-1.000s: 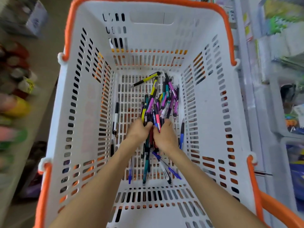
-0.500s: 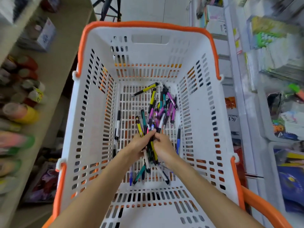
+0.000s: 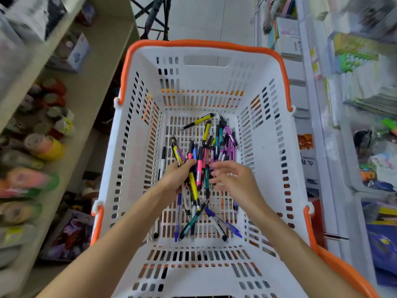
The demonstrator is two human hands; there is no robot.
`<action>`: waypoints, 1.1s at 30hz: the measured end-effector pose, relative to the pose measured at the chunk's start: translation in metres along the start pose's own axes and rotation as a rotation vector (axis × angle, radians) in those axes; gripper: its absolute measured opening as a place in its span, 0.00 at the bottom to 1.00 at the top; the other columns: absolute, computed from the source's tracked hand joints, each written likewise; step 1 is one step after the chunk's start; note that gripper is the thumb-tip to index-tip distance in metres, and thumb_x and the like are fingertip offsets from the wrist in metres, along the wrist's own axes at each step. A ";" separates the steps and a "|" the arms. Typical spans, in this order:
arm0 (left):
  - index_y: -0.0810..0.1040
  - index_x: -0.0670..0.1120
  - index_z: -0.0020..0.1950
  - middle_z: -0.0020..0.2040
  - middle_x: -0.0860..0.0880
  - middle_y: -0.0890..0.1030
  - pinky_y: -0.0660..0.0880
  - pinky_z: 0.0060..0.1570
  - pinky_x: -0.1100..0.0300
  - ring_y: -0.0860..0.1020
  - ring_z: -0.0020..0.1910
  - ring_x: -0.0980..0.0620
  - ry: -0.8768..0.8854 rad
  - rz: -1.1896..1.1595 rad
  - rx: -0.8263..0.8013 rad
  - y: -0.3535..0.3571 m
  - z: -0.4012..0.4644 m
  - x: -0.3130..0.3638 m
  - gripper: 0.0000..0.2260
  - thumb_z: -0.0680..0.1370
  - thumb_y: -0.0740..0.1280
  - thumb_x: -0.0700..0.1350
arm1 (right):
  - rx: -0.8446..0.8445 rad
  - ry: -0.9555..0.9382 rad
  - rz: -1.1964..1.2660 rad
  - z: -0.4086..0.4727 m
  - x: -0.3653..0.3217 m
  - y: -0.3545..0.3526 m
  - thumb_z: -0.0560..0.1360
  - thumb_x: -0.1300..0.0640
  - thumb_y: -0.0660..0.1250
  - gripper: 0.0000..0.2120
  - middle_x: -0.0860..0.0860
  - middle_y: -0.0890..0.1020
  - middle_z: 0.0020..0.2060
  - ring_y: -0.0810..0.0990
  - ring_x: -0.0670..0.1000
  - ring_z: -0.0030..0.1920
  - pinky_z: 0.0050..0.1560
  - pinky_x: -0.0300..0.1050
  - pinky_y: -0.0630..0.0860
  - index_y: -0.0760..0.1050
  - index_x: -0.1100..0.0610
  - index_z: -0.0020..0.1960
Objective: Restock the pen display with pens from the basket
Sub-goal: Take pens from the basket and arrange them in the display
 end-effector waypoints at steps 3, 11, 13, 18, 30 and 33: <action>0.76 0.39 0.53 0.35 0.47 0.78 0.75 0.35 0.61 0.74 0.32 0.52 0.054 -0.030 -0.025 0.001 -0.008 0.013 0.11 0.80 0.64 0.47 | 0.002 0.034 -0.021 0.010 0.001 -0.010 0.78 0.59 0.63 0.10 0.52 0.81 0.49 0.81 0.45 0.37 0.35 0.36 0.78 0.77 0.55 0.59; 0.78 0.43 0.53 0.37 0.49 0.83 0.76 0.31 0.65 0.81 0.32 0.56 0.046 0.200 -0.218 0.025 -0.027 0.025 0.09 0.77 0.68 0.47 | -0.145 0.124 0.051 0.031 0.004 0.004 0.80 0.53 0.62 0.12 0.59 0.84 0.43 0.83 0.49 0.37 0.38 0.39 0.77 0.78 0.60 0.52; 0.79 0.42 0.54 0.43 0.47 0.85 0.77 0.34 0.65 0.82 0.37 0.56 0.018 0.199 -0.270 0.030 -0.029 0.024 0.10 0.76 0.69 0.46 | -0.081 0.066 -0.016 0.032 0.004 -0.003 0.80 0.54 0.62 0.11 0.63 0.83 0.45 0.84 0.53 0.39 0.45 0.44 0.81 0.79 0.60 0.51; 0.78 0.39 0.56 0.40 0.48 0.84 0.77 0.33 0.66 0.82 0.35 0.57 -0.018 0.170 -0.277 0.030 -0.028 0.027 0.10 0.78 0.66 0.43 | -0.060 0.010 -0.082 0.032 -0.005 -0.009 0.79 0.52 0.63 0.12 0.64 0.82 0.42 0.83 0.59 0.39 0.40 0.40 0.71 0.81 0.59 0.49; 0.80 0.45 0.45 0.36 0.52 0.82 0.74 0.34 0.67 0.78 0.32 0.57 0.075 0.170 -0.326 0.033 -0.020 0.035 0.12 0.78 0.64 0.52 | -0.052 0.035 0.184 0.035 -0.012 -0.021 0.77 0.56 0.66 0.07 0.51 0.79 0.30 0.75 0.44 0.30 0.38 0.37 0.74 0.82 0.58 0.48; 0.79 0.43 0.50 0.37 0.52 0.79 0.73 0.32 0.67 0.74 0.33 0.56 0.089 0.181 -0.343 0.032 -0.019 0.040 0.21 0.71 0.68 0.60 | -0.027 0.028 0.214 0.036 -0.013 -0.022 0.76 0.56 0.68 0.07 0.48 0.77 0.28 0.75 0.43 0.30 0.40 0.37 0.75 0.82 0.58 0.48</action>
Point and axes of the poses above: each hand's wrist, its own z-axis towards the middle knuckle, its own y-axis out of the palm, x = y × z, the point moved 8 cm from there along z, towards the middle knuckle
